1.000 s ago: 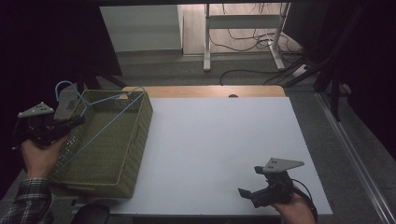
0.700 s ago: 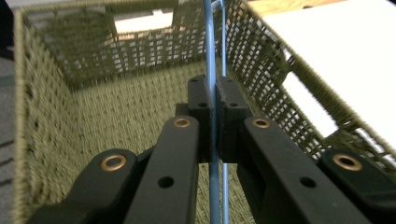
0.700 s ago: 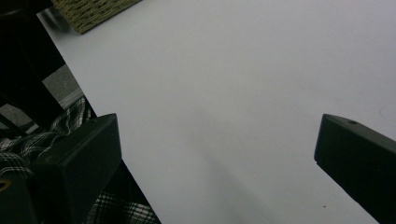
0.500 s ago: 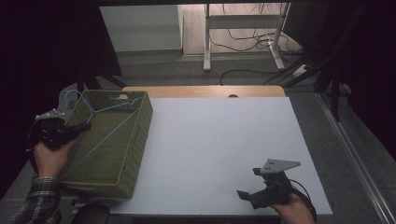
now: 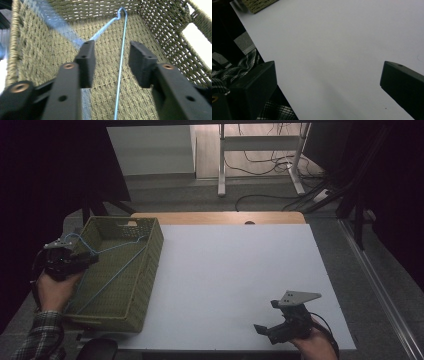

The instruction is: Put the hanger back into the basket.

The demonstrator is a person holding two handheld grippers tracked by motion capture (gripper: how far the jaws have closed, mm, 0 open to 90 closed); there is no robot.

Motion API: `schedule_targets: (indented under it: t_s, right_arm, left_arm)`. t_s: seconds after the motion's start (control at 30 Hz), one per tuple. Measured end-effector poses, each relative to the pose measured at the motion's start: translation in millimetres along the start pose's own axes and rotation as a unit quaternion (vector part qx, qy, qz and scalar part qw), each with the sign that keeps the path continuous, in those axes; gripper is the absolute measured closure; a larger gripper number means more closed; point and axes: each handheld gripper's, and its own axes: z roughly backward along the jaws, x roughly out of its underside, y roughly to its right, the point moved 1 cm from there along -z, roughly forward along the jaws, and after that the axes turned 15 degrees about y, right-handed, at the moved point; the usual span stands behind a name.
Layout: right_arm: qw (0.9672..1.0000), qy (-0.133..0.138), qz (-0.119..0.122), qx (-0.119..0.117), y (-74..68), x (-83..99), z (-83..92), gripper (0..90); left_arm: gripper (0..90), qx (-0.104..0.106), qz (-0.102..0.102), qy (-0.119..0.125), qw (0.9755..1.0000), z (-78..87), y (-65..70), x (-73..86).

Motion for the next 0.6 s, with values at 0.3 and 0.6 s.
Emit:
schedule_targets:
  t_s: [0.3, 0.6]
  right_arm:
    - [1.0000, 0.005, 0.001, 0.005, 0.2, -1.4, 0.9, 0.5]
    - [0.9998, 0.005, -0.007, 0.020, 3.6, -1.2, 4.8, 0.2]
  left_arm:
    - [19.5, 0.058, 0.009, 0.023, 0.9980, 14.5, 14.2, -6.5]
    - [7.8, 0.145, -0.013, 0.037, 0.9887, 32.3, 58.2, -9.5]
